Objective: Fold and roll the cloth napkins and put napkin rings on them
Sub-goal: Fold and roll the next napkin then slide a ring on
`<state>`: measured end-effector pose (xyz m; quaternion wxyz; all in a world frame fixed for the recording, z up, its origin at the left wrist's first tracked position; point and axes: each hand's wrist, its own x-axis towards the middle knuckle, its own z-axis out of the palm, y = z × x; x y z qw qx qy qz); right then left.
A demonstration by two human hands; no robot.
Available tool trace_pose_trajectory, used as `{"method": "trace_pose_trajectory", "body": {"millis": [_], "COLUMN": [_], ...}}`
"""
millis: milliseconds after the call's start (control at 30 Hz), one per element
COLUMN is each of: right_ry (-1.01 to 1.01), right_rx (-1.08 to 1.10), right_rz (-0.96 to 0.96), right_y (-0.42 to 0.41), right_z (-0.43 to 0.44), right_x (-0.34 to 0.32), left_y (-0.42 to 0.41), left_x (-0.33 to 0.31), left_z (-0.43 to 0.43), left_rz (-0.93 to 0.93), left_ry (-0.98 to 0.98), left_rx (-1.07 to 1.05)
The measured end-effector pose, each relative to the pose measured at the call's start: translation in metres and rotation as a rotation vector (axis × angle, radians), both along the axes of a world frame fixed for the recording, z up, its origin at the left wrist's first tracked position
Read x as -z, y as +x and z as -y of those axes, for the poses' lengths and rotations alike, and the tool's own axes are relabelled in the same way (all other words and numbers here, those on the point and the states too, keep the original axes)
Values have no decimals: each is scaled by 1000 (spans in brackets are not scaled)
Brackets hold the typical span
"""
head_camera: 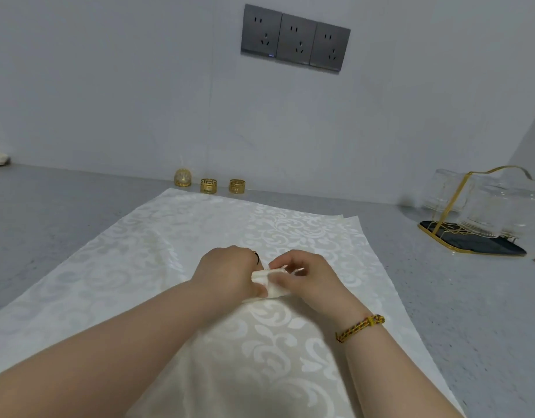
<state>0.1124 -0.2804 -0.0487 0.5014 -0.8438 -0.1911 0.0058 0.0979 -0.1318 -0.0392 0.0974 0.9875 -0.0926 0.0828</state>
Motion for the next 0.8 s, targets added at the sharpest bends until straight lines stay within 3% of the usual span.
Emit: {"method": "trace_pose_trajectory", "body": {"millis": [67, 100, 233, 300, 433, 600, 800], "right_ry": [139, 96, -388, -519, -539, -476, -566], "right_rx": [95, 113, 20, 18, 43, 179, 130], "right_rz": [18, 33, 38, 68, 77, 194, 243], "right_y": [4, 7, 17, 19, 22, 33, 124], "right_z": [0, 1, -1, -2, -5, -26, -111], "right_x": [2, 4, 19, 21, 21, 22, -9], "left_y": [-1, -2, -7, -6, -5, 7, 22], "left_x": [-8, -13, -24, -20, 5, 16, 30], "left_z": [-13, -21, -66, -91, -135, -167, -179], "left_rz": [74, 118, 255, 302, 258, 246, 228], "left_ry": [-41, -65, -265, -349, -481, -870, -910], "left_rx": [4, 3, -83, -148, -308, -362, -300]}}
